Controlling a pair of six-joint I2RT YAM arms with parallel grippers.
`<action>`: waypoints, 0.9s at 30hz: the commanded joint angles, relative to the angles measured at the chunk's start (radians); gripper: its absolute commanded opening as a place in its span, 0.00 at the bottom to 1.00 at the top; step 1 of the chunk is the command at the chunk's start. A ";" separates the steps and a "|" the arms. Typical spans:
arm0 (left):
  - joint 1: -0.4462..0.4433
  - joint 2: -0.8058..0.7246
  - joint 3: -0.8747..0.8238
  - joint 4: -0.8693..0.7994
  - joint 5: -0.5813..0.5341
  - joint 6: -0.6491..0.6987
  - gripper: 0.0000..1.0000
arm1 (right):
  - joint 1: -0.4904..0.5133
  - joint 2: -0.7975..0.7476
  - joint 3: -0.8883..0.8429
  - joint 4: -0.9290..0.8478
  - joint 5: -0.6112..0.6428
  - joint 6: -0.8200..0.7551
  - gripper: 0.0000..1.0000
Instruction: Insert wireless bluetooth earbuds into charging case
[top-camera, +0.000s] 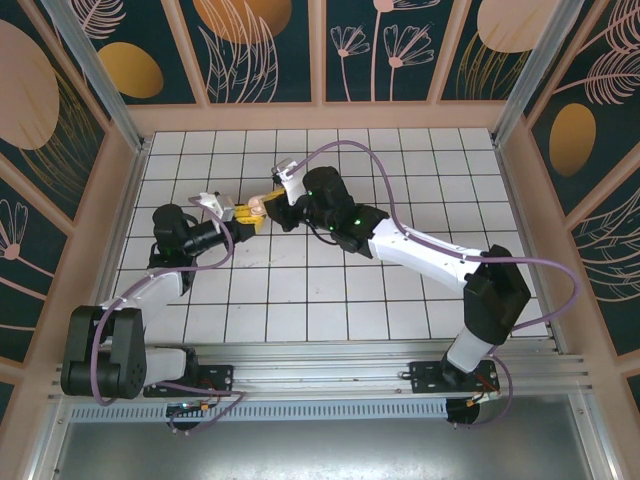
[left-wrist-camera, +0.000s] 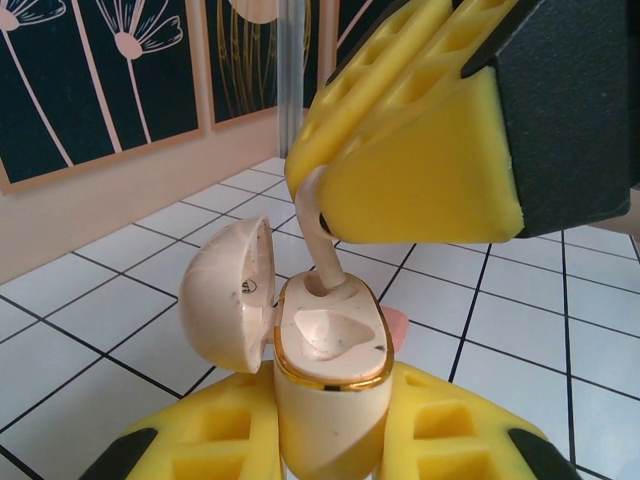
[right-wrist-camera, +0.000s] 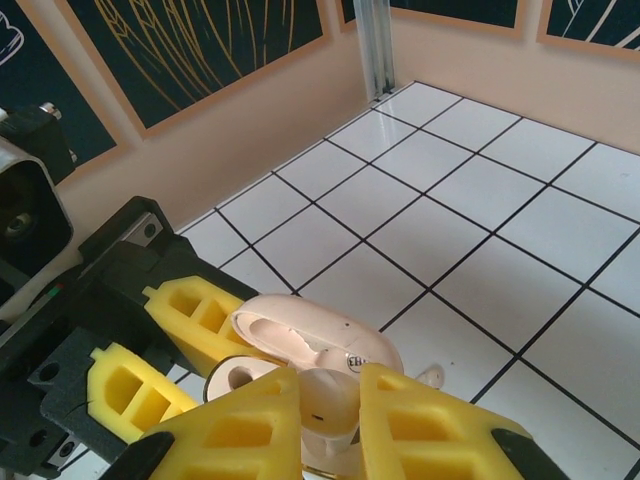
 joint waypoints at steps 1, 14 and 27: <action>-0.006 -0.014 0.006 0.053 0.018 -0.019 0.11 | 0.000 0.027 0.015 0.009 0.005 -0.006 0.16; -0.006 -0.019 0.008 0.097 -0.026 -0.096 0.11 | 0.007 0.018 -0.007 -0.057 0.020 -0.029 0.16; -0.006 -0.014 0.009 0.100 -0.031 -0.099 0.12 | 0.031 0.031 0.028 -0.123 -0.034 -0.051 0.17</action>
